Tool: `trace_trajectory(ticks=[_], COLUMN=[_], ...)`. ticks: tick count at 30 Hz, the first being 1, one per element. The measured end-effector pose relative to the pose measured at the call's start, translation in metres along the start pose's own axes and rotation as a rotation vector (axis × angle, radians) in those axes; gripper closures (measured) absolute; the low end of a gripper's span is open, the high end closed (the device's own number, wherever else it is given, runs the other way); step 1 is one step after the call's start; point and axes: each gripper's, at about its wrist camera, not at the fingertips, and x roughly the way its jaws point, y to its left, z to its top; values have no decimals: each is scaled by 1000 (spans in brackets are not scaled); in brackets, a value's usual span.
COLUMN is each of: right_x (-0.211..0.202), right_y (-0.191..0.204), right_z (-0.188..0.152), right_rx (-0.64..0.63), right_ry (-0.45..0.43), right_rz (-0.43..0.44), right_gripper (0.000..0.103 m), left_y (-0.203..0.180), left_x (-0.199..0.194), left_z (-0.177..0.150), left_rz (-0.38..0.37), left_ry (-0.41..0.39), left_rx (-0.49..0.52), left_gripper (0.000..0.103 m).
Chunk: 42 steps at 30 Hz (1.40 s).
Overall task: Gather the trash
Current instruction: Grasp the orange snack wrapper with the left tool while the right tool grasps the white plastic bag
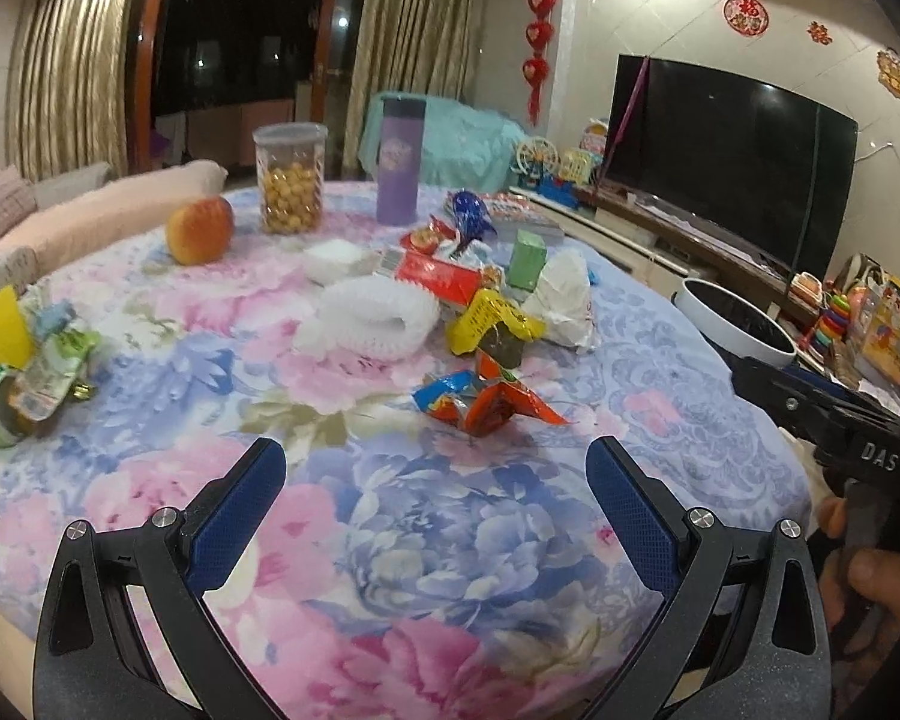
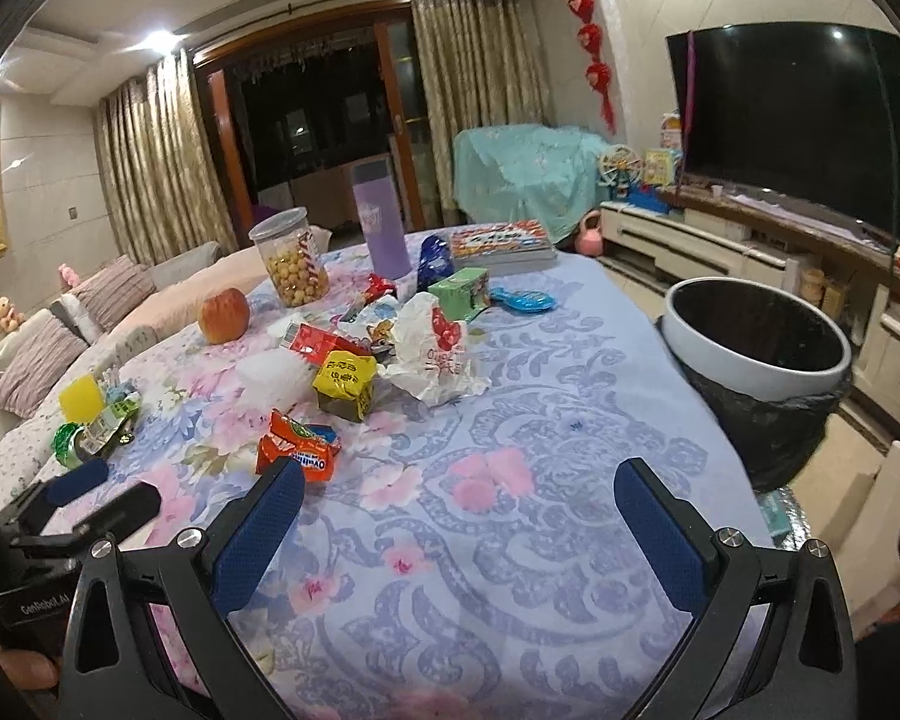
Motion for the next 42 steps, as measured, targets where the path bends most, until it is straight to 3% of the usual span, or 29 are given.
trace_trajectory(ticks=[23, 28, 30, 34, 36, 37, 39, 42], right_x=[127, 149, 160, 175, 173, 170, 165, 151], right_y=[-17, -18, -15, -19, -22, -24, -27, -32], right_z=[41, 49, 52, 48, 46, 45, 44, 43], right_rx=[22, 34, 24, 56, 61, 64, 73, 77], right_ry=[220, 251, 265, 312, 304, 299, 295, 274], right_rz=[135, 162, 167, 239, 232, 238, 237, 235], right_gripper=[6, 10, 15, 46, 53, 63, 65, 67], left_y=[-12, -16, -18, -20, -22, -23, -27, -36], left_x=[86, 99, 105, 109, 106, 105, 102, 100], left_z=[26, 27, 25, 24, 26, 28, 29, 29], left_rz=[-92, -116, -127, -140, -143, -150, -161, -172], left_ry=[176, 213, 236, 238, 228, 225, 218, 212], left_rx=[-56, -44, -37, -21, -8, -5, 5, 31], left_gripper=[2, 17, 37, 54, 74, 79, 91, 95])
